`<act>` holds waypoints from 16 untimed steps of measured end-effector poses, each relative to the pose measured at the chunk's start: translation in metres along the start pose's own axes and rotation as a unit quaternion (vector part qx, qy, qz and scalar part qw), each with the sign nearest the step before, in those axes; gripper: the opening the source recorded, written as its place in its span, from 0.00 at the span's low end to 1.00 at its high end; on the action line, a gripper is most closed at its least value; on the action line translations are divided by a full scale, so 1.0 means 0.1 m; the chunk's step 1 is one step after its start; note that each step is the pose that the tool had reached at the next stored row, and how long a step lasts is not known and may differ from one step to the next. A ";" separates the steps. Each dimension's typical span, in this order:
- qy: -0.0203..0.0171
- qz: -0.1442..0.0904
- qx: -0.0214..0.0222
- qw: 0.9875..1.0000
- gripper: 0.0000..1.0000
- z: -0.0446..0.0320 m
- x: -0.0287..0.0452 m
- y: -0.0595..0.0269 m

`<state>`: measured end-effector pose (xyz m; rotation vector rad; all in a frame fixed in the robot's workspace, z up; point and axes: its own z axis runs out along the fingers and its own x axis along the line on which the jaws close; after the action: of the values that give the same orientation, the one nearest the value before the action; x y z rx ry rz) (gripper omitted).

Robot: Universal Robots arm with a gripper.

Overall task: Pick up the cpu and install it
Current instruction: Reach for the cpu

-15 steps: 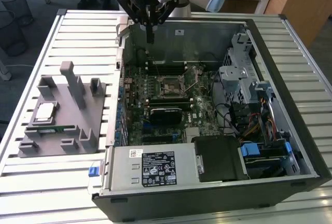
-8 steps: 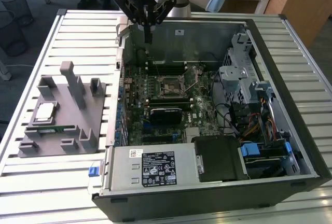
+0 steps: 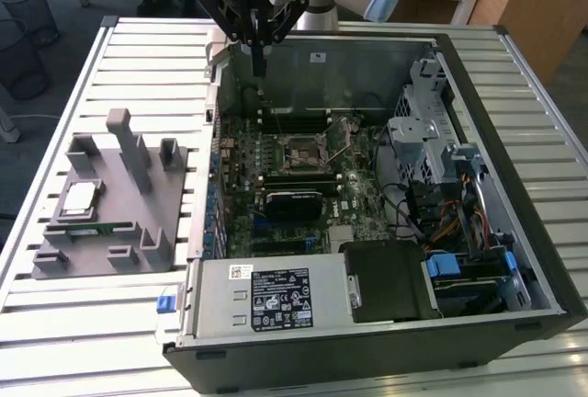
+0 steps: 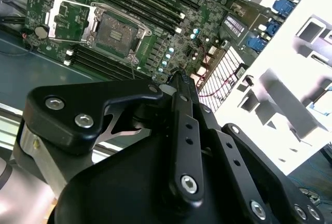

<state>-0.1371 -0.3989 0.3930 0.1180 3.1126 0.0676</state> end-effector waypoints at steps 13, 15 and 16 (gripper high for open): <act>0.000 0.000 0.000 1.000 0.11 0.005 0.063 -0.005; 0.000 0.000 0.000 1.000 0.11 0.005 0.070 -0.005; 0.000 0.000 0.000 1.000 0.11 0.006 0.075 -0.006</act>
<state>-0.1446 -0.3990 0.3922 0.1180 3.1130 0.0676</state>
